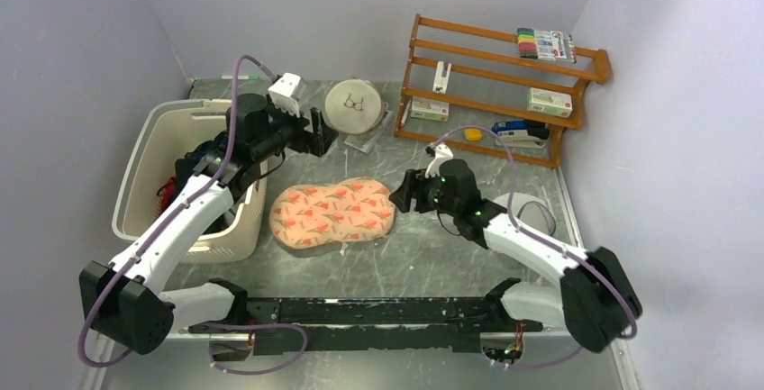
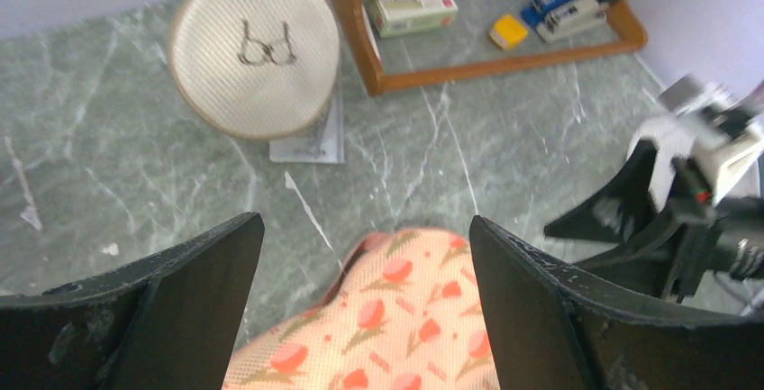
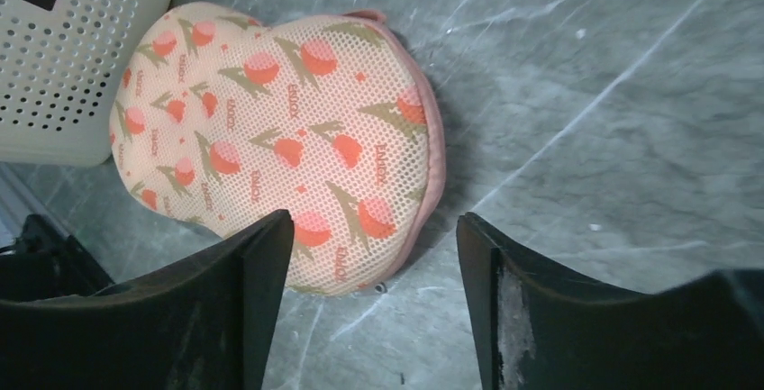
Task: Unzip the laundry bag and remove the bra
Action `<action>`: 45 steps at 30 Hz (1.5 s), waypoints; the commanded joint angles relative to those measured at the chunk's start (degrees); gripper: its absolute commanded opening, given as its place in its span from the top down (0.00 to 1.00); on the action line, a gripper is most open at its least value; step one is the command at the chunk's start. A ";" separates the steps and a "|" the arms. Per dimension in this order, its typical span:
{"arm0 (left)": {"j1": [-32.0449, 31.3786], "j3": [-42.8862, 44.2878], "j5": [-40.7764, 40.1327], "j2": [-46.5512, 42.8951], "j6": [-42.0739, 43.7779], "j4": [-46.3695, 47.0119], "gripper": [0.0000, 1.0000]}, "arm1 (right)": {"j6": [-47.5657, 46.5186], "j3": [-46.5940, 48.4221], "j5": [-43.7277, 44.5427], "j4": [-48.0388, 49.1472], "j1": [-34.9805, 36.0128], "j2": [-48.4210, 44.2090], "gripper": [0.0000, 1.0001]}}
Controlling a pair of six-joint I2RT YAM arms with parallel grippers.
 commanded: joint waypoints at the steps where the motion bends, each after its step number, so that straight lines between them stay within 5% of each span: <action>1: -4.69 -0.18 0.16 -0.25 4.01 -8.29 0.04 | -4.69 -4.77 5.87 0.17 -0.17 -6.95 0.31; 12: -31.98 -7.96 -17.49 6.63 17.90 -10.31 0.04 | -5.81 -9.78 12.47 0.88 -0.42 -16.13 0.28; 15: -37.12 -7.22 -20.75 11.94 21.44 -10.24 0.03 | -4.16 -11.33 19.50 -0.88 -0.51 -20.78 0.14; 28: -43.94 -8.52 -32.38 24.39 22.55 -5.50 0.03 | -2.52 -15.41 27.64 -1.08 -0.78 -30.26 0.08; 30: -44.01 -9.16 -34.54 24.22 22.81 -4.95 0.17 | -2.98 -16.44 27.20 1.57 -0.78 -29.23 0.07; 37: -43.95 -9.84 -35.41 22.13 23.63 -3.60 0.41 | -7.82 -18.30 18.22 9.31 -0.76 -24.84 0.01; 41: -43.65 -6.67 -35.81 23.97 23.22 -7.27 0.66 | -9.20 -18.07 13.01 9.90 -0.69 -24.56 0.03; 45: -43.05 -4.27 -33.28 23.31 21.47 -10.28 0.80 | -9.86 -20.83 9.41 13.36 -0.65 -27.64 0.03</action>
